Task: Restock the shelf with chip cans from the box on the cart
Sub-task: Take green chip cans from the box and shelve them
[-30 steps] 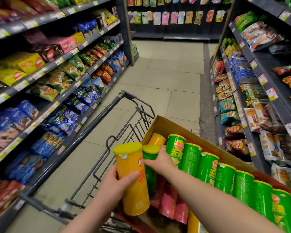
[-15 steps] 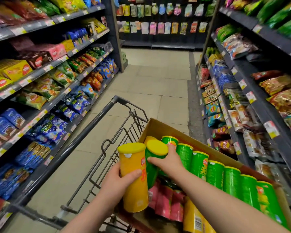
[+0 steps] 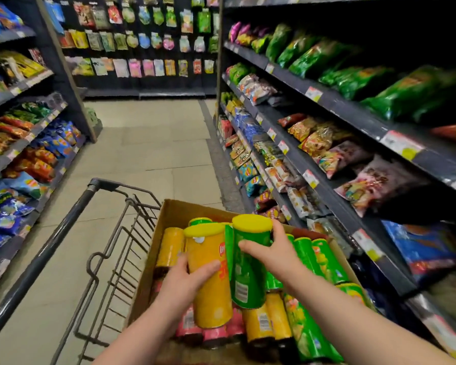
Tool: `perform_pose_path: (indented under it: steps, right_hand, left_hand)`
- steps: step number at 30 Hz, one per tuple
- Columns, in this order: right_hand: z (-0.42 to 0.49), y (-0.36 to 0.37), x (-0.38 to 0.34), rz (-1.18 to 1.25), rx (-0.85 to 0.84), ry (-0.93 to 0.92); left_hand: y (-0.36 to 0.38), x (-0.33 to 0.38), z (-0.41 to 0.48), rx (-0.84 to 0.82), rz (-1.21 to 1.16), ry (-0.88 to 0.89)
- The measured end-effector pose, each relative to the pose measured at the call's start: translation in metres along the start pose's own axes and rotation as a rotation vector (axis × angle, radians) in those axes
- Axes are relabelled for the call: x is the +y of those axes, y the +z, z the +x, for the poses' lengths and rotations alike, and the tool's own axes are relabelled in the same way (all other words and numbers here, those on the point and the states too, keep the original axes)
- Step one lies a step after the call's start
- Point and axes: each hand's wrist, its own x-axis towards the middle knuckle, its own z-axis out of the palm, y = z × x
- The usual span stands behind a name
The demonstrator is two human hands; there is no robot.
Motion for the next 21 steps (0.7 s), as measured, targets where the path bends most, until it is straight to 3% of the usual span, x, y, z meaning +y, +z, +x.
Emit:
perform_pose_path:
  steps: [11, 21]
  right_hand:
    - [-0.086, -0.070, 0.017, 0.172, 0.341, 0.036]
    - [-0.137, -0.138, 0.012, 0.216, 0.508, -0.040]
  left_hand:
    - [0.070, -0.015, -0.010, -0.315, 0.036, -0.018]
    - [0.144, -0.001, -0.031, -0.519, 0.076, 0.031]
